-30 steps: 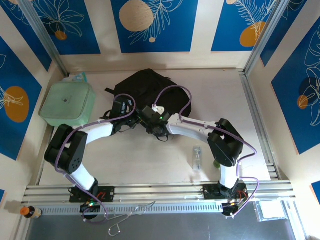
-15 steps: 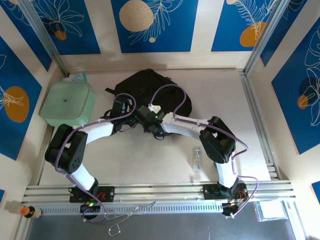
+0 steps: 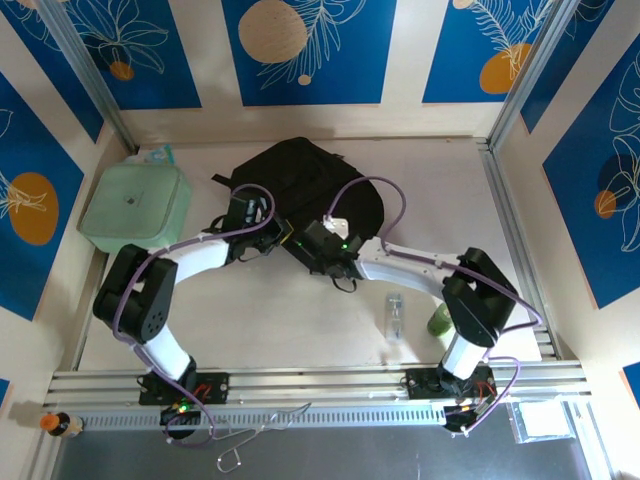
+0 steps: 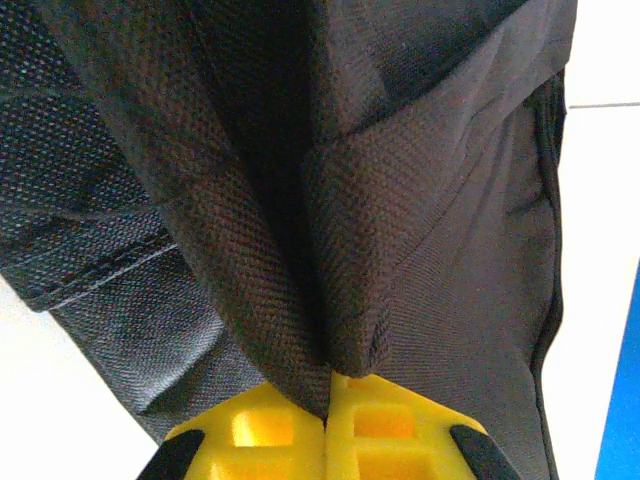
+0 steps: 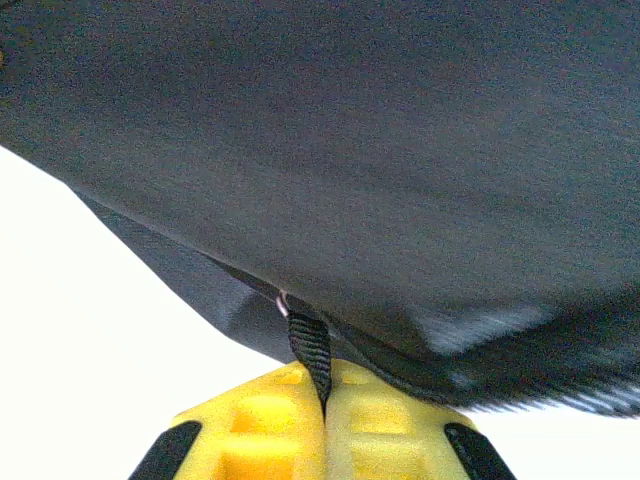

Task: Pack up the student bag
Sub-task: Zip the student bag at the top-center of the table.

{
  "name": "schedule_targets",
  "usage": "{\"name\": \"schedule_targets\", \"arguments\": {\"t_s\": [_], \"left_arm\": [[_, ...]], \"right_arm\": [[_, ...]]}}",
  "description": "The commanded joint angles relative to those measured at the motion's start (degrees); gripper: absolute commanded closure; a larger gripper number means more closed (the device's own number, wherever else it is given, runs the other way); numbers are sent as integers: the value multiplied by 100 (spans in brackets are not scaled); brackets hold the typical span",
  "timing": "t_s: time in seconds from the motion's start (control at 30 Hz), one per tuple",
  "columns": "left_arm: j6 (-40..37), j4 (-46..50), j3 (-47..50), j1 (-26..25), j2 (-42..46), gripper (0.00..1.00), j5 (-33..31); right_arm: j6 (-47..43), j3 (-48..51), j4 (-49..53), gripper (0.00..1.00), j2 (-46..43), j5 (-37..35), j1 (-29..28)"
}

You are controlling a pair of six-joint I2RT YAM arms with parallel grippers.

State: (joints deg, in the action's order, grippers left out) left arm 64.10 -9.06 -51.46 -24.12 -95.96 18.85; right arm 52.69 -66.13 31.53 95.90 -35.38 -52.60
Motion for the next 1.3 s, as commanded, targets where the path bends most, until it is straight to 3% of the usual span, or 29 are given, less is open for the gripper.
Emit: {"name": "schedule_targets", "arguments": {"t_s": [0.0,0.4,0.67,0.8,0.9,1.03,1.27], "left_arm": [[-293,88,-205,109,-107,100,-274],[-640,442,-369,240,-194,100,-410],[-1009,761,-426,402,-279,100,-391],[-1266,987,-479,537,-250,99,-390],[-1368,1107,-411,687,-29,75,-391],[-1452,1267,-83,1007,555,52,-523],[-1099,1452,755,1458,1642,34,-513]], "right_arm": [[260,351,278,100,-364,-31,52],[-136,838,340,100,-1023,-166,503],[-1123,761,-242,100,-962,599,1420],[-1754,431,-549,100,-662,1245,1517],[-2276,-147,-501,100,-143,1532,1261],[-2624,-847,-575,100,512,1891,962],[-2650,-1868,-861,100,1464,2773,628]]}}
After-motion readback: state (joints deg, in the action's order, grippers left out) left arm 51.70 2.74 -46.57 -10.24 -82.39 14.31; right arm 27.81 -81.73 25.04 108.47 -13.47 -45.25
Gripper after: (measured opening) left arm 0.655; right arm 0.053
